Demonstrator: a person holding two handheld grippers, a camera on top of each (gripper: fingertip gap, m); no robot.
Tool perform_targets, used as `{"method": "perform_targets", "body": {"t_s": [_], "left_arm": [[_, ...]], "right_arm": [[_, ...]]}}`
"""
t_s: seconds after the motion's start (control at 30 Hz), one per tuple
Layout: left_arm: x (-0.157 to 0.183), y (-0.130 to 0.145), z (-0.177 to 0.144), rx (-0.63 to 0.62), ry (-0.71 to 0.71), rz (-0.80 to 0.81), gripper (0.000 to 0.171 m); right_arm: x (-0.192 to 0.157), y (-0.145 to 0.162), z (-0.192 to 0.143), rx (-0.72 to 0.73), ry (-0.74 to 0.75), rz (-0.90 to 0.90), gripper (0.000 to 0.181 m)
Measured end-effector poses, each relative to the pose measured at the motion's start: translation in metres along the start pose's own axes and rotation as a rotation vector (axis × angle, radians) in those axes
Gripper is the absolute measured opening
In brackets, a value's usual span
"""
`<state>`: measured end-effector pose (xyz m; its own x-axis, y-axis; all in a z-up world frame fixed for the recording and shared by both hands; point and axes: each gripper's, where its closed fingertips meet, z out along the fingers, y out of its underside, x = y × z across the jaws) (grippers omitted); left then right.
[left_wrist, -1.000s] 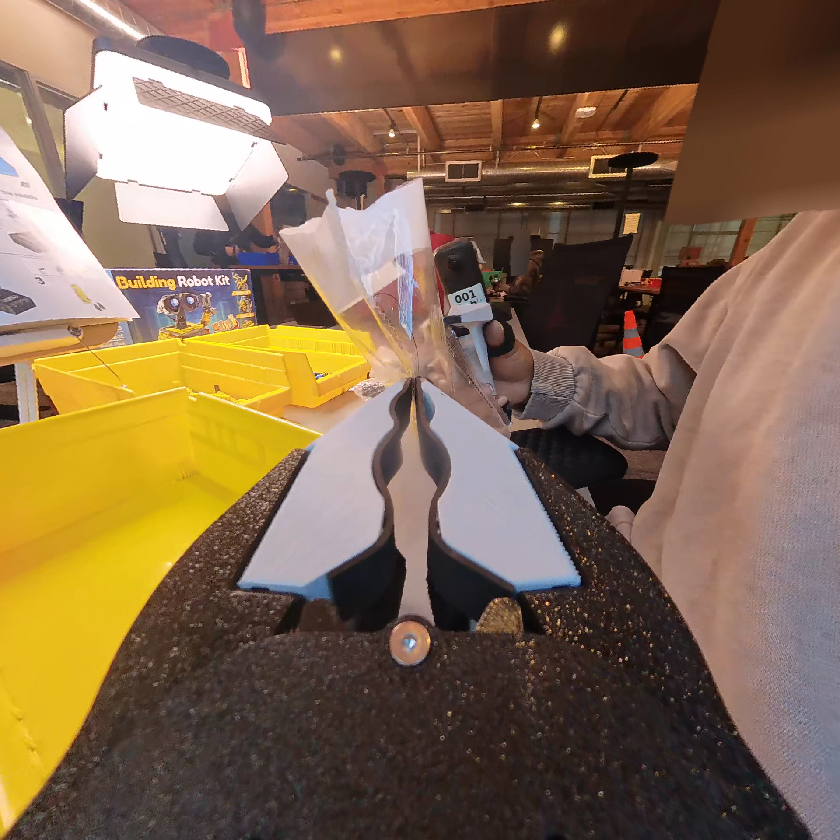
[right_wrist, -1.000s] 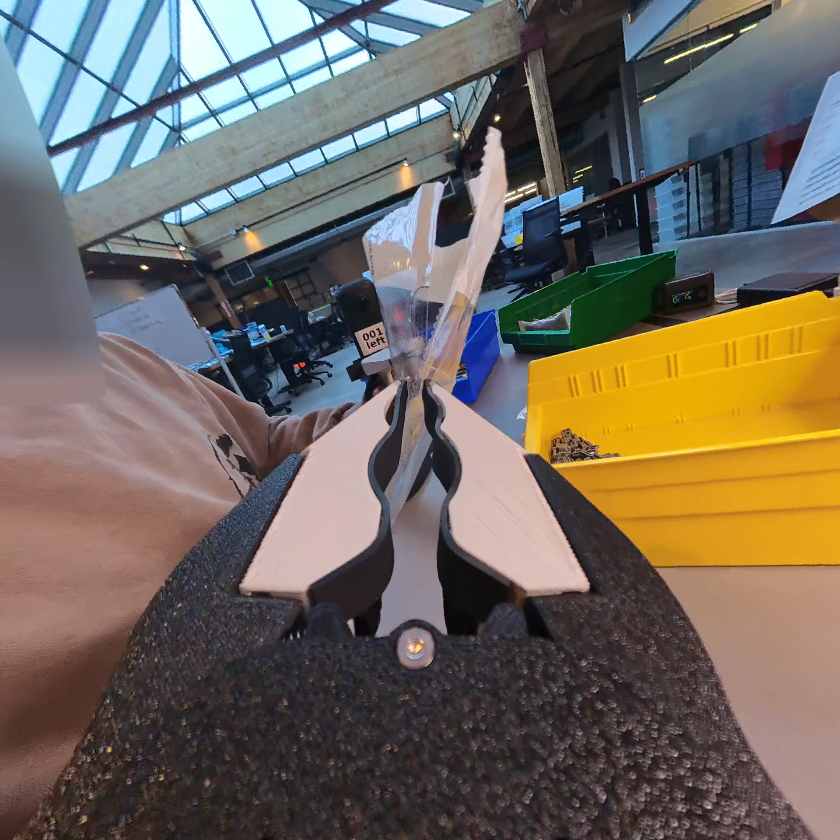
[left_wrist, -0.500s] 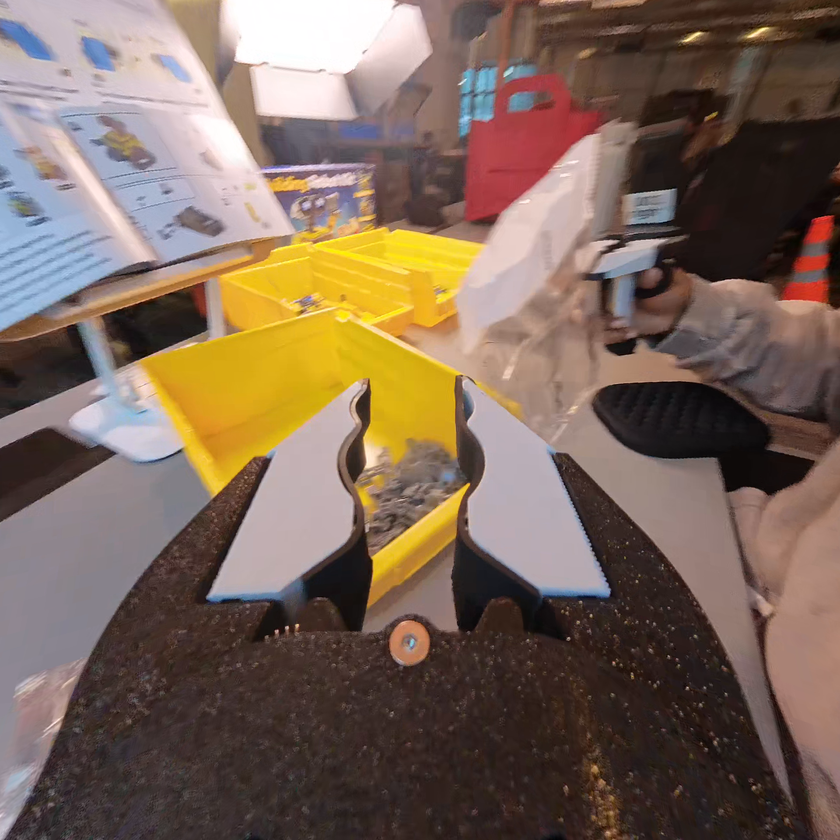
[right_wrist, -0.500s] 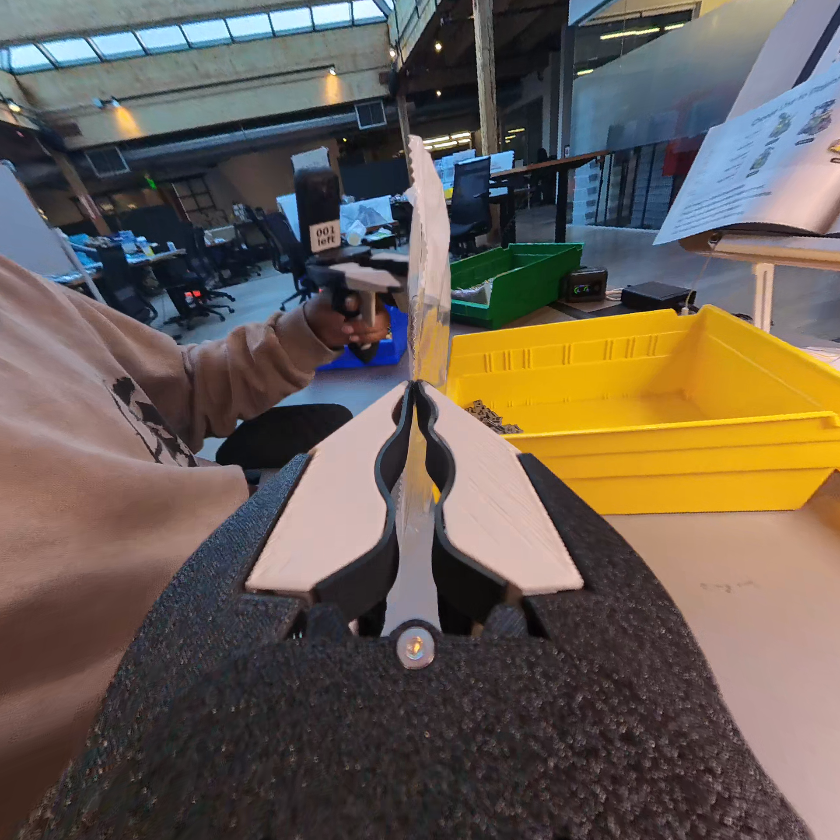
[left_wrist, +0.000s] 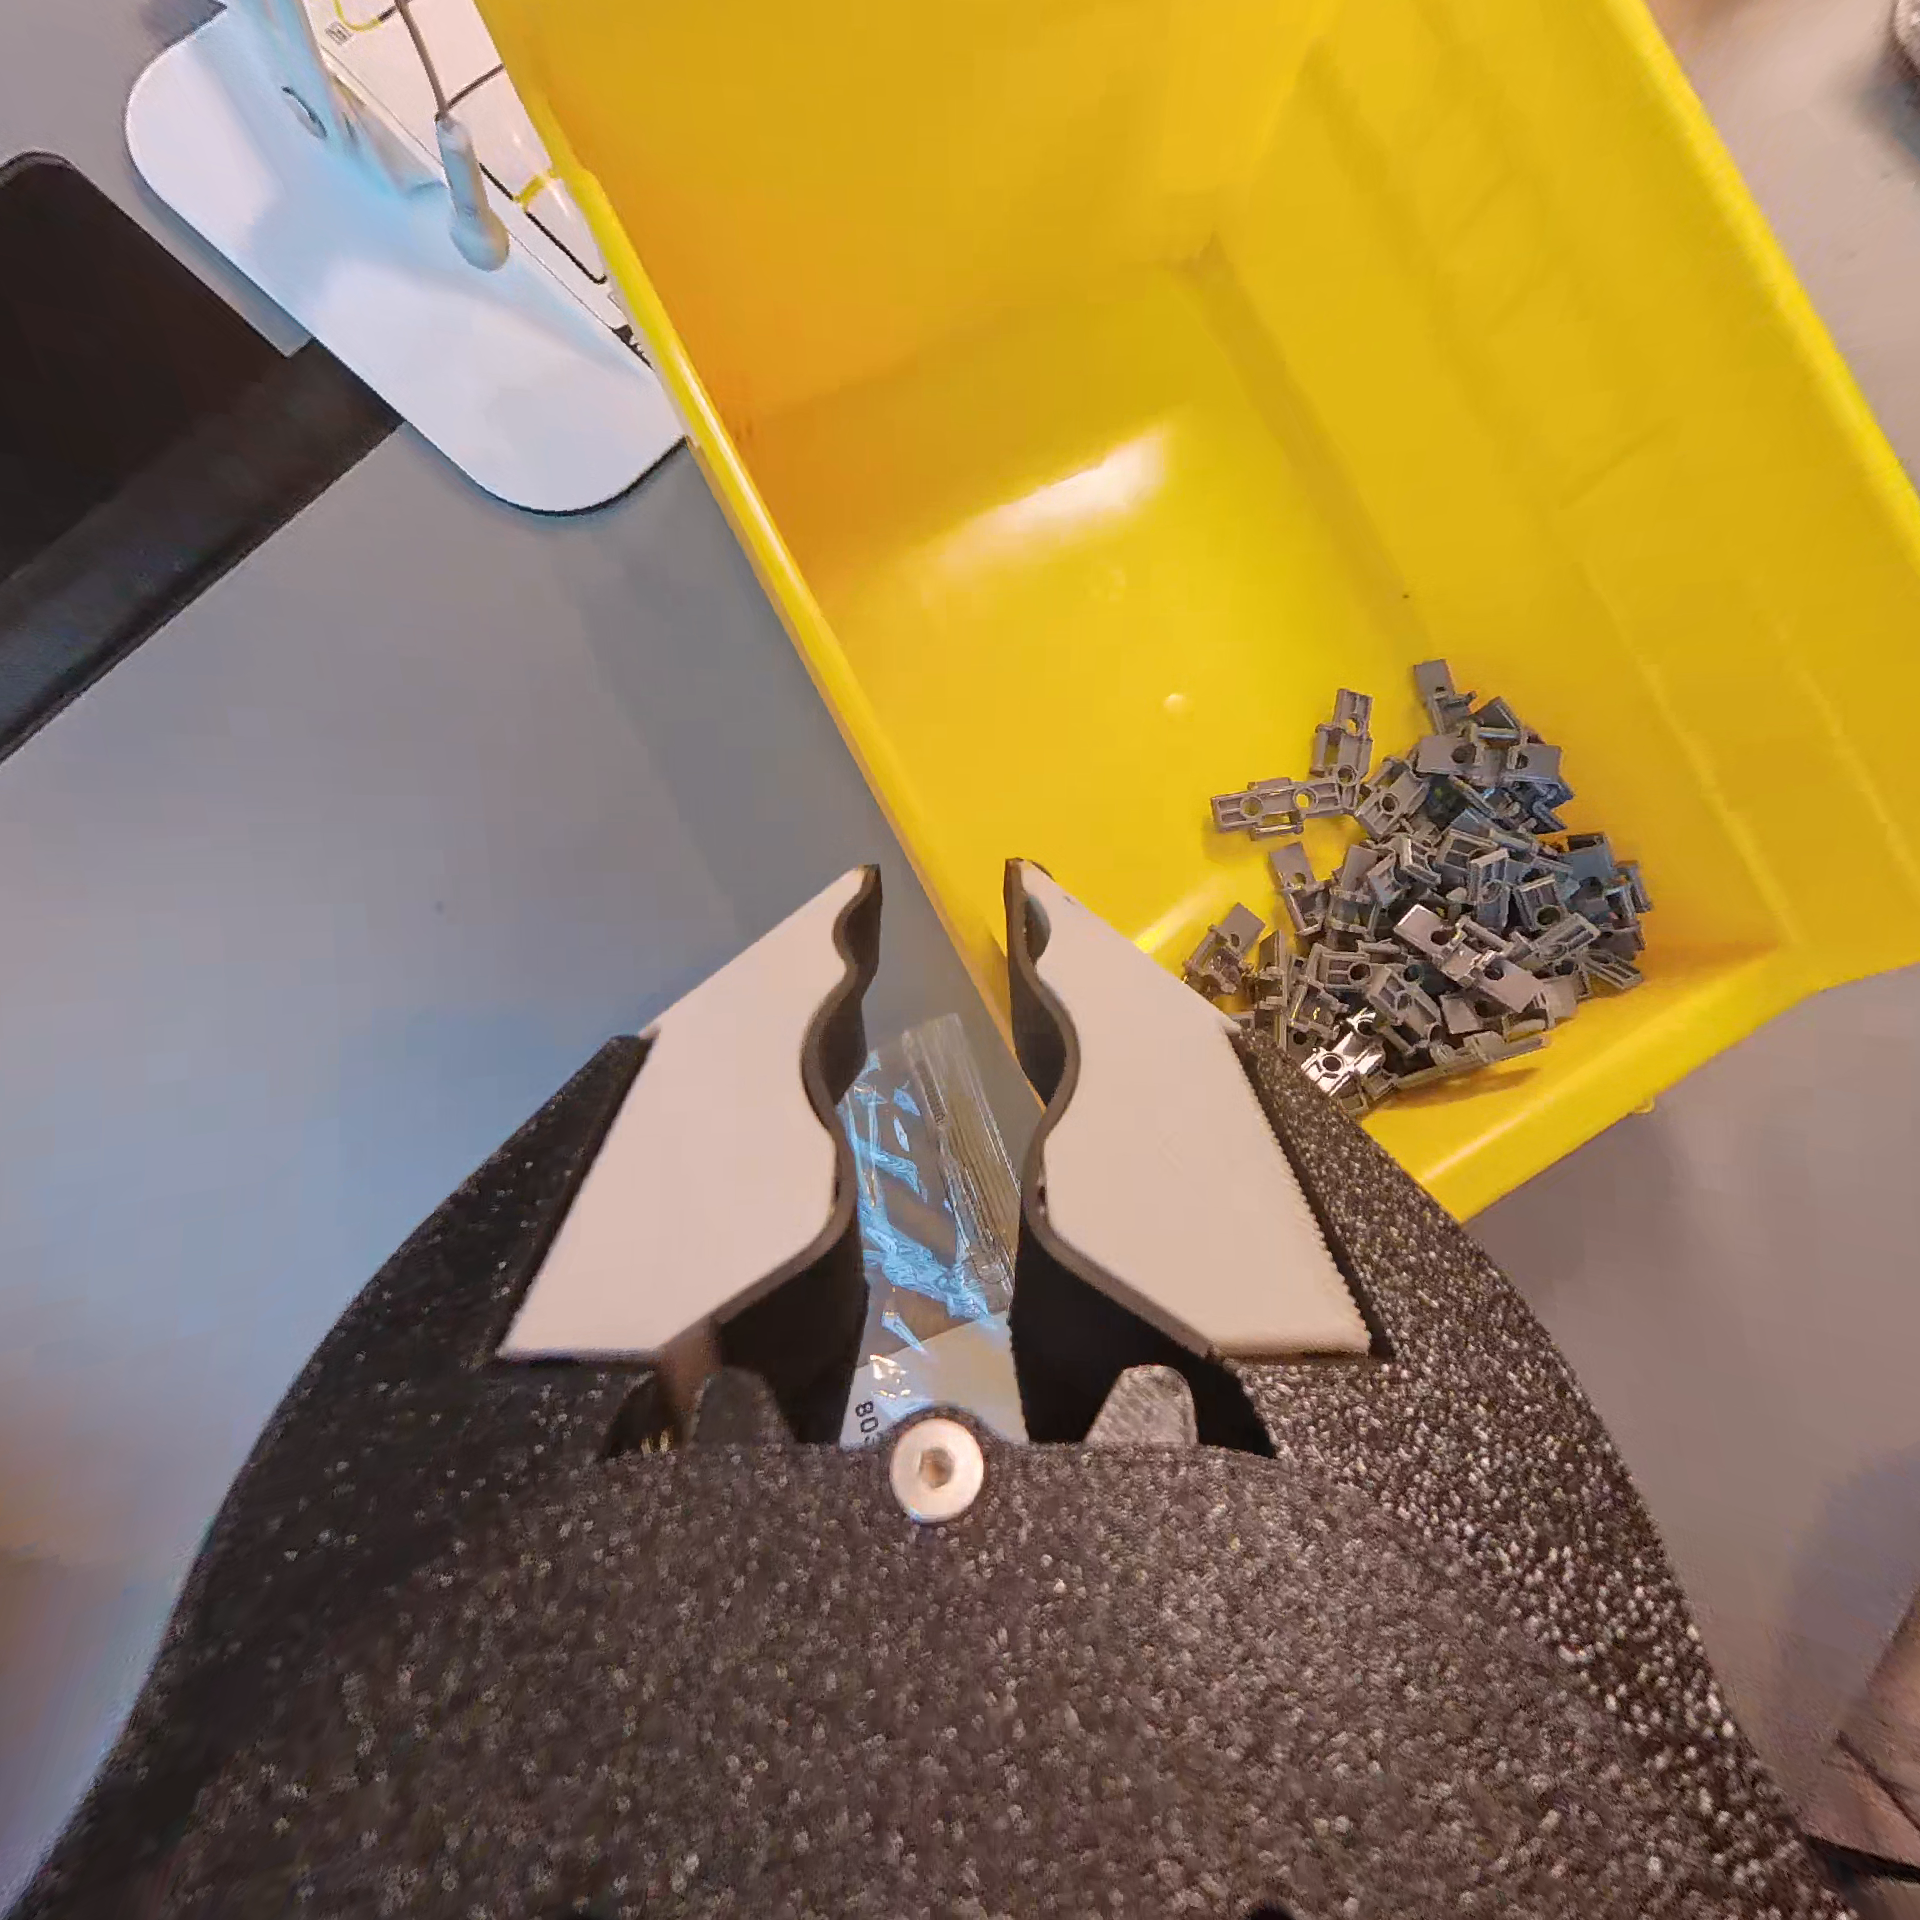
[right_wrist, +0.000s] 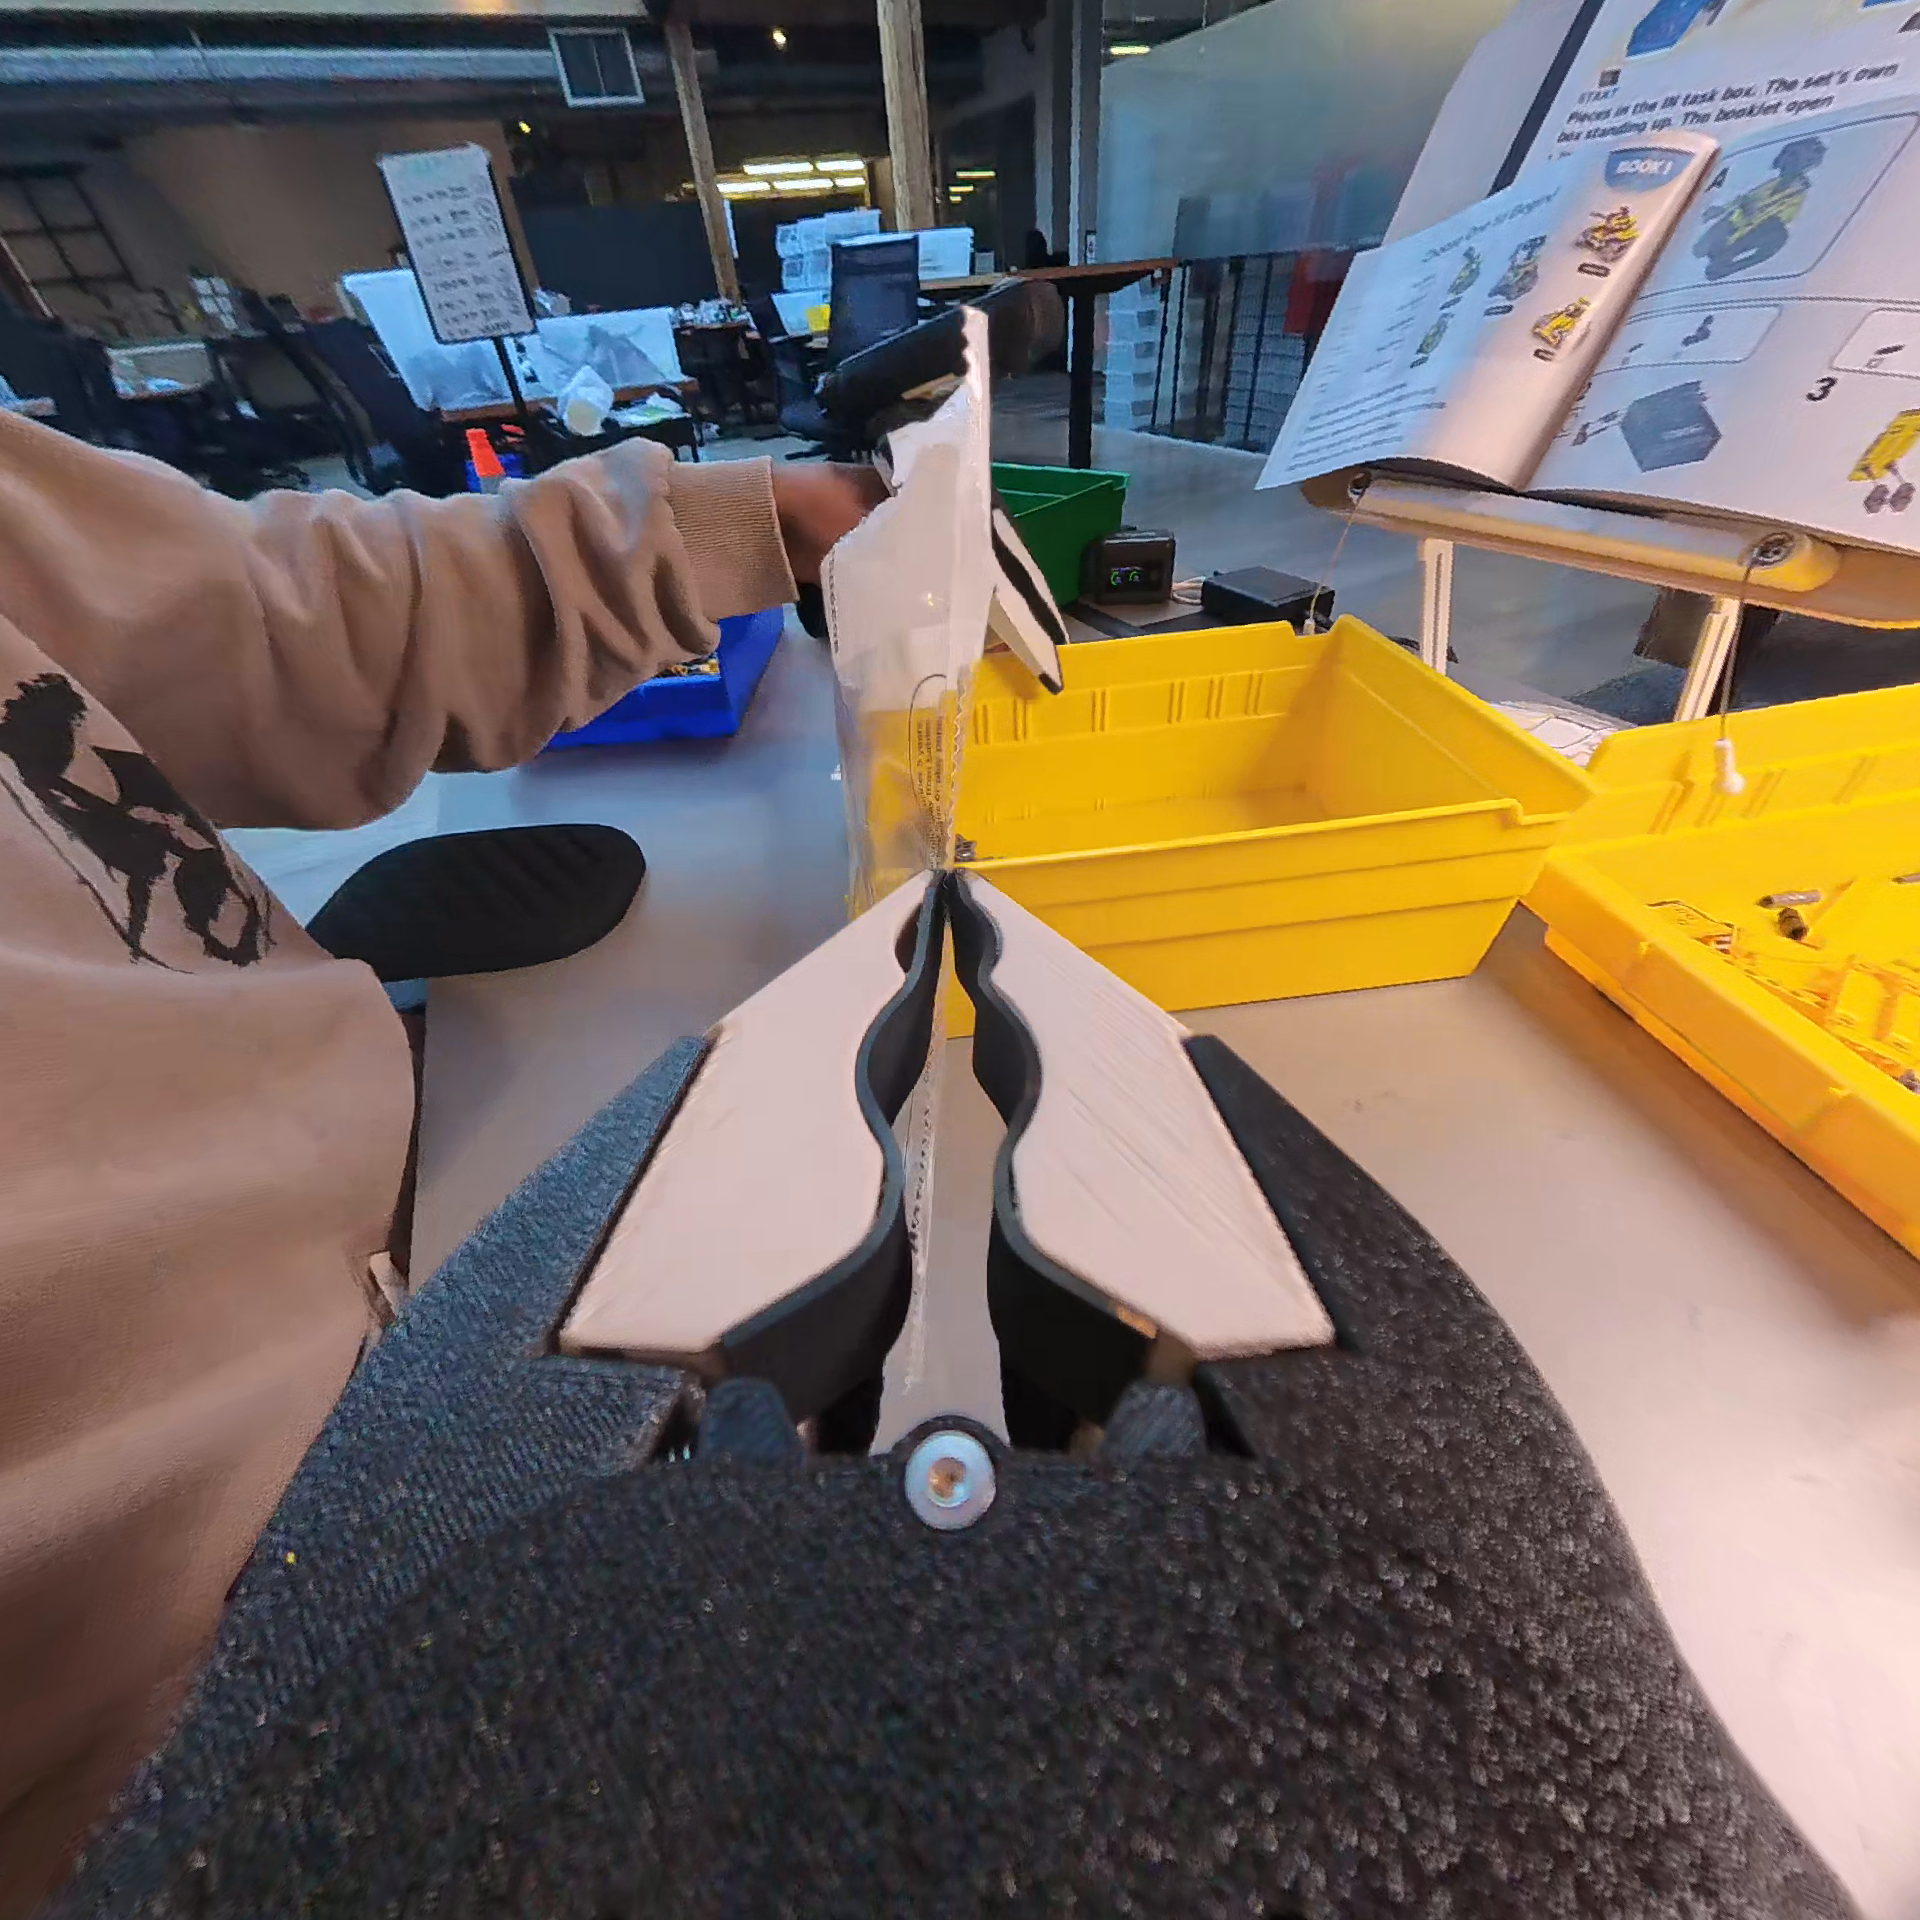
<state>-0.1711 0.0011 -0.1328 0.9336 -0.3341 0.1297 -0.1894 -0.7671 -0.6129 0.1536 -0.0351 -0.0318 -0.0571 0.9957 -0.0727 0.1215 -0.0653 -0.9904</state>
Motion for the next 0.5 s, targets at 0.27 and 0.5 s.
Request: {"method": "perform_targets", "body": {"t_s": [0.27, 0.5], "left_arm": [[-0.014, -0.010, 0.012, -0.119, -0.080, 0.034, 0.029], [-0.011, -0.012, 0.016, -0.155, -0.073, 0.046, 0.010]], "right_arm": [[0.009, 0.009, -0.001, -0.030, 0.023, 0.032, 0.000], [0.013, 0.014, -0.003, -0.025, 0.035, 0.094, 0.000]]}}
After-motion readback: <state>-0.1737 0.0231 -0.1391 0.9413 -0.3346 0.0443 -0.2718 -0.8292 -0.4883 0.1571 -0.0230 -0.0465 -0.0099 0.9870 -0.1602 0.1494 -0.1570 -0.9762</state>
